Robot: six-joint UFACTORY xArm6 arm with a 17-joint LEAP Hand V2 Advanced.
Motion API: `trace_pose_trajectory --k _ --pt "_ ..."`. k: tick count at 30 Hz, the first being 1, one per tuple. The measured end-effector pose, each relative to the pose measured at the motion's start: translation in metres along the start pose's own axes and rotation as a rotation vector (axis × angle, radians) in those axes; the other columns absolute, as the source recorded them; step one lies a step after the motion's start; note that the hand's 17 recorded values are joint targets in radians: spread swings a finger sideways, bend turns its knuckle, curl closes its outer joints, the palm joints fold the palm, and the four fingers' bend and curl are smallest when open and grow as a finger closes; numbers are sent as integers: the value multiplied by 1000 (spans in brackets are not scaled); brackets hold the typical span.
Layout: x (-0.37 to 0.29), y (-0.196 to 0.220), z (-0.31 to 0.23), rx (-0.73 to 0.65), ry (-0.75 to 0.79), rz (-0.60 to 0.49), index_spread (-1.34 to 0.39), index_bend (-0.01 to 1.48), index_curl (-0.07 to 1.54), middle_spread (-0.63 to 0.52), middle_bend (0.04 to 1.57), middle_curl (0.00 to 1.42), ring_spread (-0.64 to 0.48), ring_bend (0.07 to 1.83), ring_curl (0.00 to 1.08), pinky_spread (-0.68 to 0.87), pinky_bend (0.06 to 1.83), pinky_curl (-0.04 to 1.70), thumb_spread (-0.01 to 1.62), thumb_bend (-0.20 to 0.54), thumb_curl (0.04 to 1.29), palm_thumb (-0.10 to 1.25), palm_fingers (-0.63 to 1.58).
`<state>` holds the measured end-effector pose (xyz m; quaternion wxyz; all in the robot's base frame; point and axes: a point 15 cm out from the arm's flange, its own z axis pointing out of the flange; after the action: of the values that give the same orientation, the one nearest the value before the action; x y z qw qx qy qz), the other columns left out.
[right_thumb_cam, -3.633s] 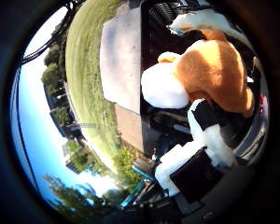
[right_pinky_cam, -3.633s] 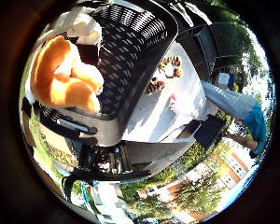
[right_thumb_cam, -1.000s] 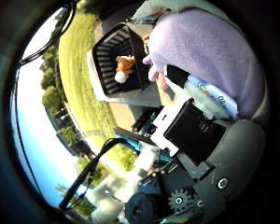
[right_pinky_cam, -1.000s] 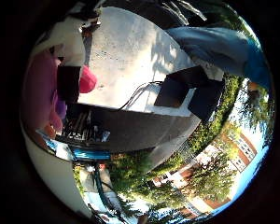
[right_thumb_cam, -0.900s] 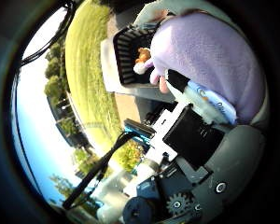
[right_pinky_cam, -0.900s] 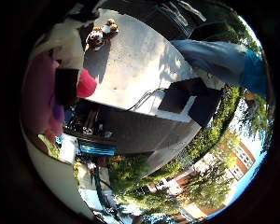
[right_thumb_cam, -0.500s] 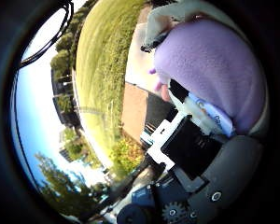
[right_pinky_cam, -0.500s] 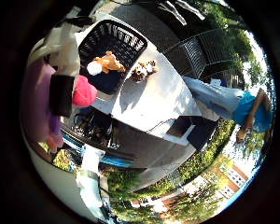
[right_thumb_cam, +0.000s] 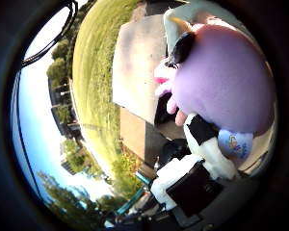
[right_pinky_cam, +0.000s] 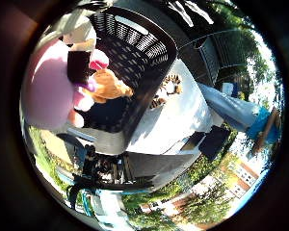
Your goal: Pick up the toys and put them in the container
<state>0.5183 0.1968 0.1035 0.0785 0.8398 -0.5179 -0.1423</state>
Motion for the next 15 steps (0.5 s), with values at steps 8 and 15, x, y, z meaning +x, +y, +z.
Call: trace_pose_trajectory --k 8,15 --pt "52 9 -30 60 -14 -31 -519 161 580 47 138 423 273 539 346 442 794 571 1152 -21 526 797 -106" --pt "116 32 -64 122 -30 10 -482 176 478 51 140 353 290 510 327 479 756 511 1124 -26 504 808 -10"
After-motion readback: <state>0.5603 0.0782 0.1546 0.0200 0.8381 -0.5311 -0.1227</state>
